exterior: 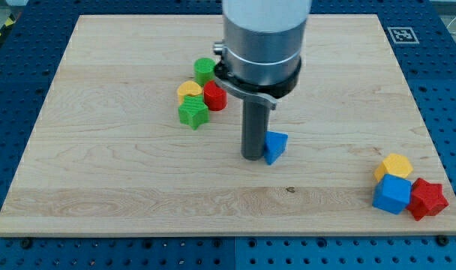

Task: Move the blue triangle to the yellow hexagon

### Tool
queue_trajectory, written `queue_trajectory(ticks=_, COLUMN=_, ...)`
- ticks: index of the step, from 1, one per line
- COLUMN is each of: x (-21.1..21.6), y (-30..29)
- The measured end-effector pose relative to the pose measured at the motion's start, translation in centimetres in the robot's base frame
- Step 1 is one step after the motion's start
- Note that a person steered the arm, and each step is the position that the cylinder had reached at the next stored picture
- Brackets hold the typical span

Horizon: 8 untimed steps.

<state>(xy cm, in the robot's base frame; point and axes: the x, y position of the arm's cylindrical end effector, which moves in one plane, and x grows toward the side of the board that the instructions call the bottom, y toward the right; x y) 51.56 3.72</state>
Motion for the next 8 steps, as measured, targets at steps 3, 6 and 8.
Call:
queue_trajectory(ticks=3, x=1.5, y=5.2)
queue_trajectory(ticks=6, x=-2.0, y=4.1)
queue_trajectory(ticks=8, x=-3.3, y=6.3)
